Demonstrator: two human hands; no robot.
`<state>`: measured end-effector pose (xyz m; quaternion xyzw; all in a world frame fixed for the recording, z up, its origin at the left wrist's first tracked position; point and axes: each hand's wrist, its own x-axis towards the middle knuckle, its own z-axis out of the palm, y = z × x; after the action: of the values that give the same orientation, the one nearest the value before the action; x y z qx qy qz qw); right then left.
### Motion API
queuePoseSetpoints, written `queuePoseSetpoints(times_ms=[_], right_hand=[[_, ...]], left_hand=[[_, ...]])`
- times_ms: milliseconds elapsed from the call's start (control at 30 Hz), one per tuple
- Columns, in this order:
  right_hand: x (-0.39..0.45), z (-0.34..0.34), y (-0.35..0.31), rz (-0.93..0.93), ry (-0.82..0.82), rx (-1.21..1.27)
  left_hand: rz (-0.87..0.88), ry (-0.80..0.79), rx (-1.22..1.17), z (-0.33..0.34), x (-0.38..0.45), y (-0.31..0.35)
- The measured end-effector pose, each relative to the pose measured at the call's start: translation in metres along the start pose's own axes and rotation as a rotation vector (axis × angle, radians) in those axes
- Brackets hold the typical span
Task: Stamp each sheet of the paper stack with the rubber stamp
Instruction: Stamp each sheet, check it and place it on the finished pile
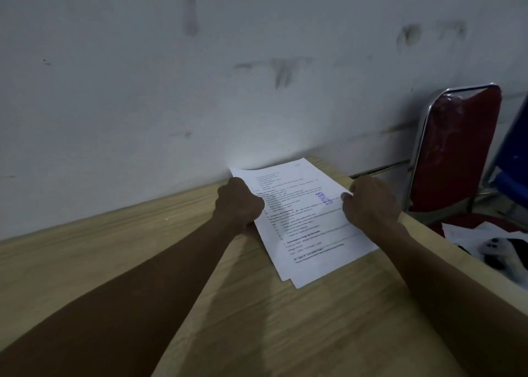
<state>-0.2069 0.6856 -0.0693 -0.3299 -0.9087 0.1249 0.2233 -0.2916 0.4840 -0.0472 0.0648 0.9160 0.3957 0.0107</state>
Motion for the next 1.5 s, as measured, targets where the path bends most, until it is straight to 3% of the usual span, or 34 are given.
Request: queuePoseSetpoints(times_ms=[267, 800, 1167, 1500], right_hand=[[-0.006, -0.003, 0.005, -0.013, -0.079, -0.033], [-0.013, -0.008, 0.005, -0.05, -0.111, -0.05], [-0.027, -0.017, 0.0, -0.086, -0.113, -0.018], [-0.127, -0.072, -0.066, -0.288, -0.218, 0.391]], left_hand=[[-0.03, -0.158, 0.017, -0.005, -0.019, 0.009], [-0.05, -0.252, -0.135, 0.004, -0.049, 0.027], [0.003, -0.292, -0.069, -0.007, -0.06, 0.03], [0.207, -0.142, -0.041, -0.114, -0.115, 0.034]])
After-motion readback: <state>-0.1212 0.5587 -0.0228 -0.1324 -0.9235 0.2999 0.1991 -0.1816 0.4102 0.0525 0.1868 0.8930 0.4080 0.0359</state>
